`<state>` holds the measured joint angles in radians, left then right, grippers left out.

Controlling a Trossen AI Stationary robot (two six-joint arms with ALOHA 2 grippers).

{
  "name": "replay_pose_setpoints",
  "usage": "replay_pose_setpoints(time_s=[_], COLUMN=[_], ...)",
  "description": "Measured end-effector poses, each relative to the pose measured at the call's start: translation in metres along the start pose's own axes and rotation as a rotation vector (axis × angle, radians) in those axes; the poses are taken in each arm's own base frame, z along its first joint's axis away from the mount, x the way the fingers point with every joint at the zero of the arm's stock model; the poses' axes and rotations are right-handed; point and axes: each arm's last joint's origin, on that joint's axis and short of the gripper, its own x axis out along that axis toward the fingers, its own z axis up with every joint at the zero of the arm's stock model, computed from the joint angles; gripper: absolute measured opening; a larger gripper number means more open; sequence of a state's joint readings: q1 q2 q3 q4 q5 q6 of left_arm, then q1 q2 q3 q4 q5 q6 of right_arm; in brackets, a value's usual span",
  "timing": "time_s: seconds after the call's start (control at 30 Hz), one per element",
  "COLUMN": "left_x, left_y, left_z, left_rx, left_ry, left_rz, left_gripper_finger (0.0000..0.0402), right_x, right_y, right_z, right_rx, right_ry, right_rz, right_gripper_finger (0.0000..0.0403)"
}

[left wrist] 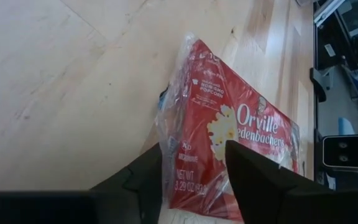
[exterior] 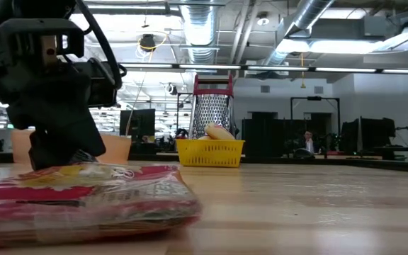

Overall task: Pick & Place Food Item
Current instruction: Put the popcorn bag into the orange bin

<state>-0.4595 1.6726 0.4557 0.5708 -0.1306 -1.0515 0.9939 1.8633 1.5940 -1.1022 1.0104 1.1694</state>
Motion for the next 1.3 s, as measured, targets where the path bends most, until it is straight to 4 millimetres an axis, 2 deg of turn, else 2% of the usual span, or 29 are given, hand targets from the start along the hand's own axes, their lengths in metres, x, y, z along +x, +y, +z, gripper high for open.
replay_pose_setpoints(time_s=[0.2,0.43,0.67,0.9,1.3], left_x=[0.0,0.0,0.0,-0.002,0.001], left_y=[0.0,0.001,-0.001,-0.014,-0.045], left_z=[0.0,-0.001,0.001,0.011,0.04], left_rx=[-0.002,0.034,0.105,0.234,0.453], left_ry=[0.007,0.013,-0.023,-0.185,-0.396], left_rz=[0.003,0.006,-0.014,-0.104,-0.09], left_gripper_finger=[0.0114,0.001,0.0001,0.0,0.0], right_x=[0.0,0.0,0.0,0.0,0.0], right_y=[0.0,0.0,0.0,0.0,-0.001], right_z=[0.0,0.0,0.0,0.0,0.0], right_rx=[-0.002,-0.002,-0.003,-0.005,-0.012], right_ry=[0.0,0.0,0.0,0.001,0.0], right_rz=[0.0,0.0,0.0,-0.002,-0.007], right_gripper_finger=[0.0175,0.0175,0.0175,0.0175,0.0175])
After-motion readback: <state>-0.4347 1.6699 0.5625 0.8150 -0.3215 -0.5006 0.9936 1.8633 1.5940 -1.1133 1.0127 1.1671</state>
